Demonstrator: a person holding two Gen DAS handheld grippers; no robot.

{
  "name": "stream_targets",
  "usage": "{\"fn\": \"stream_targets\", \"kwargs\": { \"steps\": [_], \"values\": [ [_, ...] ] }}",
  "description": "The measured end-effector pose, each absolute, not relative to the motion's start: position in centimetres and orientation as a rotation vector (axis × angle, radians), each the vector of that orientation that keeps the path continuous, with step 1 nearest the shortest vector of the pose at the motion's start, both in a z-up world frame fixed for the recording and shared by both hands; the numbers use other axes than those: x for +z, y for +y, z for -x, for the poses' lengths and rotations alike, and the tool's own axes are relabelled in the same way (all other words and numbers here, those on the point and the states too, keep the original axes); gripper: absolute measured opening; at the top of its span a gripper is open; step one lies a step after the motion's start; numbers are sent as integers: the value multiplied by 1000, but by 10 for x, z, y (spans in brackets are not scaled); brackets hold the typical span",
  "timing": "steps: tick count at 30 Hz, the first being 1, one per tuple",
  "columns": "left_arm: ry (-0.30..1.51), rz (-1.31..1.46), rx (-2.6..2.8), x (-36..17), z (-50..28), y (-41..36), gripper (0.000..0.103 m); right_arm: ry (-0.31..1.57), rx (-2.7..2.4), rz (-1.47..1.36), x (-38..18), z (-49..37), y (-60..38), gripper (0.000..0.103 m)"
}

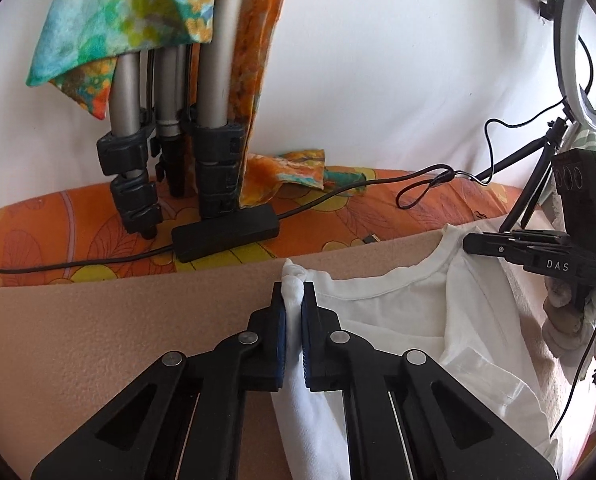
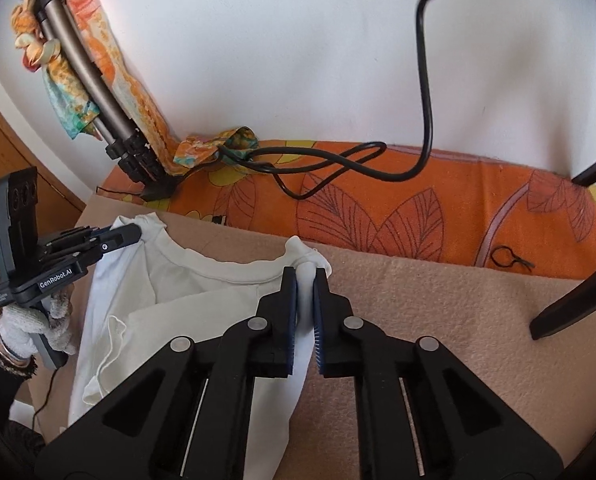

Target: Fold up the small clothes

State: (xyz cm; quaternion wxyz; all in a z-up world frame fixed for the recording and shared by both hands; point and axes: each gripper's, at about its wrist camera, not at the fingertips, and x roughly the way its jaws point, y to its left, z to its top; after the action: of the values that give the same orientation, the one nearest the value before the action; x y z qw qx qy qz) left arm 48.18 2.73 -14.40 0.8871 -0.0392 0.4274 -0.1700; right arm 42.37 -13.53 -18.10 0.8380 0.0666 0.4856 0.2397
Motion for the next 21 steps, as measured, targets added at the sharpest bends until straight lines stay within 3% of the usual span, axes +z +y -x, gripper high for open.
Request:
{"fn": "stream_targets", "kwargs": {
  "steps": [21],
  "values": [
    [749,22,-457,-40,-351,16,4,926,581,-138,-73,-298,-163,7]
  ]
}}
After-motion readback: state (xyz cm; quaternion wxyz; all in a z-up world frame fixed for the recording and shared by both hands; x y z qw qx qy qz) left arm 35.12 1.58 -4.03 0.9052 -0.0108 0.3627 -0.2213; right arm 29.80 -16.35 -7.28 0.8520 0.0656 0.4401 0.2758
